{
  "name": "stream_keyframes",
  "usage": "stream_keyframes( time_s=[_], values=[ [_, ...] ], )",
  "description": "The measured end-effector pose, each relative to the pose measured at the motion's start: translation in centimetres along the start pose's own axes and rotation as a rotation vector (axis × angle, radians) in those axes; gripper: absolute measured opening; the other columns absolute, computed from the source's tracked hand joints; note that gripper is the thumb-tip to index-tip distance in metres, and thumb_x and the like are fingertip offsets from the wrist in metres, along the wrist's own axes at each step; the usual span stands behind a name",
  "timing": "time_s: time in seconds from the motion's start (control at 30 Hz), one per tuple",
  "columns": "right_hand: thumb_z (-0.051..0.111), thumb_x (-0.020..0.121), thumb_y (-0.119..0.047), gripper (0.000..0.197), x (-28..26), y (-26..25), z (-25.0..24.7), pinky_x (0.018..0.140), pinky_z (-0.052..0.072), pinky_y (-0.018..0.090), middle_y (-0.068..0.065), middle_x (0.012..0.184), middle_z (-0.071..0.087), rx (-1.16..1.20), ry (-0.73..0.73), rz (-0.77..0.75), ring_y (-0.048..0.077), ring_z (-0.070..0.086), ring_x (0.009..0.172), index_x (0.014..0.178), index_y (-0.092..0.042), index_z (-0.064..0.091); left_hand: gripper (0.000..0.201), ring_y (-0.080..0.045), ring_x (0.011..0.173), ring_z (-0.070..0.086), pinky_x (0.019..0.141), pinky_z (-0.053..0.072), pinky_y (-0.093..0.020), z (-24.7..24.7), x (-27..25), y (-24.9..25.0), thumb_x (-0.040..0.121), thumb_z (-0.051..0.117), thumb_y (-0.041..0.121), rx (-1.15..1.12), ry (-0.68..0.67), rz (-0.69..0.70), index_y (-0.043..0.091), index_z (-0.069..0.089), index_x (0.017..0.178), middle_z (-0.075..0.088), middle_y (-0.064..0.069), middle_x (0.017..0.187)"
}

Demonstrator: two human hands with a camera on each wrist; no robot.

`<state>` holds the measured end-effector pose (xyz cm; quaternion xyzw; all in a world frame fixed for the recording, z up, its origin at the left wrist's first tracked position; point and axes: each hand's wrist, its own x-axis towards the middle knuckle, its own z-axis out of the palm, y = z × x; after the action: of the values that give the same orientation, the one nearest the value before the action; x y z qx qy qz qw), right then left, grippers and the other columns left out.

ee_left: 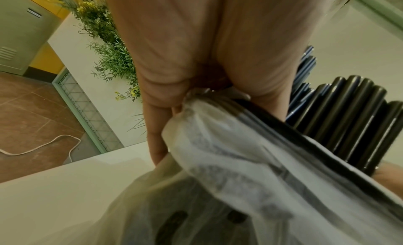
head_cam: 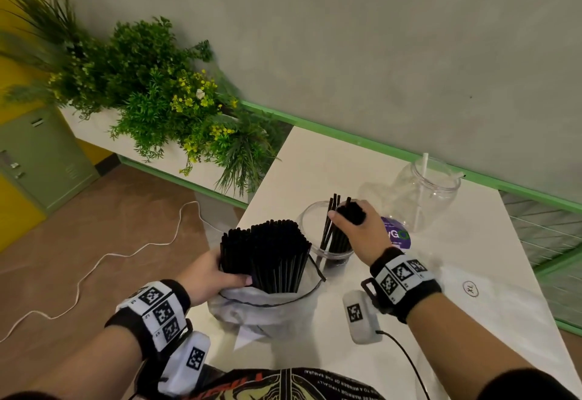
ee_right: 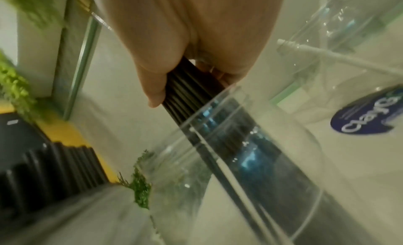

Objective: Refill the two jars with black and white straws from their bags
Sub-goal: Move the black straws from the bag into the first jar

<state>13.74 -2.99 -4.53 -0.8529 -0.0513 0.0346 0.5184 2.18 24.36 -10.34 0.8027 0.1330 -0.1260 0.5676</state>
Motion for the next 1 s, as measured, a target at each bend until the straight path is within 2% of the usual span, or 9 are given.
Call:
stream_keyframes(
  time_s=[0.1, 0.2, 0.23, 0.33, 0.5, 0.67, 0.77, 0.87, 1.0],
  values=[
    [0.075, 0.081, -0.032, 0.016, -0.1, 0.0, -0.4, 0.08, 0.046, 0.027, 0.004, 0.096, 0.061, -0.085, 0.002, -0.055, 0.017, 0.059, 0.088, 0.084, -0.025, 0.06, 0.049, -0.011, 0.096, 0.064, 0.085, 0.048, -0.028, 0.0, -0.1, 0.0, 0.061, 0.089, 0.022, 0.002, 0.009, -0.008, 0.023, 0.062, 0.102, 0.071, 0.005, 0.099],
    [0.077, 0.078, -0.035, 0.022, 0.5, 0.0, -1.0, 0.066, 0.042, 0.011, -0.004, 0.082, 0.062, -0.179, -0.024, -0.071, 0.008, 0.058, 0.077, 0.083, -0.021, 0.061, 0.062, -0.009, 0.096, 0.064, 0.083, 0.047, -0.026, 0.0, -0.1, 0.0, 0.049, 0.09, 0.034, -0.006, 0.01, -0.019, 0.023, 0.061, 0.104, 0.07, 0.005, 0.1],
    [0.078, 0.077, -0.035, 0.022, 0.7, 0.0, -1.3, 0.063, 0.04, 0.01, -0.006, 0.078, 0.062, -0.215, -0.039, -0.085, 0.007, 0.057, 0.075, 0.08, -0.02, 0.061, 0.064, -0.009, 0.096, 0.064, 0.083, 0.047, -0.025, 0.0, -0.1, 0.1, 0.048, 0.089, 0.035, -0.009, 0.01, -0.023, 0.022, 0.061, 0.104, 0.07, 0.005, 0.1],
    [0.08, 0.076, -0.031, 0.021, 1.5, -0.4, -1.9, 0.065, 0.042, 0.01, -0.005, 0.083, 0.066, -0.22, -0.095, -0.093, 0.008, 0.06, 0.079, 0.085, -0.018, 0.066, 0.05, -0.01, 0.096, 0.063, 0.08, 0.046, -0.023, 0.1, -0.1, 0.2, 0.062, 0.089, 0.017, -0.023, 0.015, -0.028, 0.022, 0.06, 0.103, 0.07, 0.004, 0.101],
    [0.077, 0.08, -0.025, 0.02, 3.2, -0.9, -2.3, 0.068, 0.046, 0.019, -0.008, 0.089, 0.064, -0.26, -0.158, -0.077, 0.016, 0.063, 0.078, 0.094, -0.024, 0.062, 0.041, -0.006, 0.092, 0.063, 0.071, 0.045, -0.014, 0.2, -0.4, 0.5, 0.069, 0.084, 0.011, -0.001, 0.004, -0.02, 0.023, 0.06, 0.099, 0.069, 0.005, 0.097],
    [0.065, 0.088, -0.01, 0.016, 3.9, -1.1, -2.6, 0.072, 0.041, 0.012, -0.002, 0.095, 0.064, -0.436, -0.156, -0.159, 0.017, 0.06, 0.091, 0.101, -0.019, 0.065, 0.041, -0.002, 0.09, 0.061, 0.07, 0.044, -0.012, 0.1, -0.5, 0.7, 0.069, 0.084, 0.013, 0.006, 0.015, -0.03, 0.028, 0.058, 0.097, 0.068, 0.008, 0.097],
    [0.069, 0.086, -0.019, 0.023, 3.6, -1.1, -2.9, 0.084, 0.044, 0.025, -0.004, 0.097, 0.06, -0.51, -0.175, -0.183, 0.017, 0.058, 0.096, 0.109, -0.017, 0.064, 0.041, -0.001, 0.091, 0.06, 0.069, 0.043, -0.011, 0.1, -0.6, 0.8, 0.069, 0.084, 0.013, 0.012, 0.018, -0.025, 0.03, 0.057, 0.095, 0.067, 0.011, 0.096],
    [0.077, 0.08, -0.029, 0.044, 3.1, -0.7, -3.9, 0.08, 0.041, 0.025, -0.003, 0.105, 0.055, -0.63, -0.255, -0.138, 0.015, 0.054, 0.092, 0.118, -0.022, 0.057, 0.042, 0.0, 0.091, 0.06, 0.069, 0.042, -0.011, 0.1, -0.7, 0.8, 0.069, 0.084, 0.013, 0.008, 0.025, -0.028, 0.032, 0.056, 0.094, 0.066, 0.014, 0.096],
    [0.072, 0.082, -0.01, 0.021, 2.5, -0.2, -4.1, 0.084, 0.045, 0.03, 0.001, 0.093, 0.06, -0.667, -0.187, -0.132, 0.016, 0.053, 0.08, 0.102, -0.015, 0.069, 0.045, -0.004, 0.095, 0.061, 0.076, 0.045, -0.016, 0.0, -0.6, 0.4, 0.066, 0.086, 0.016, -0.006, 0.03, -0.041, 0.032, 0.058, 0.098, 0.068, 0.011, 0.099]
  ],
)
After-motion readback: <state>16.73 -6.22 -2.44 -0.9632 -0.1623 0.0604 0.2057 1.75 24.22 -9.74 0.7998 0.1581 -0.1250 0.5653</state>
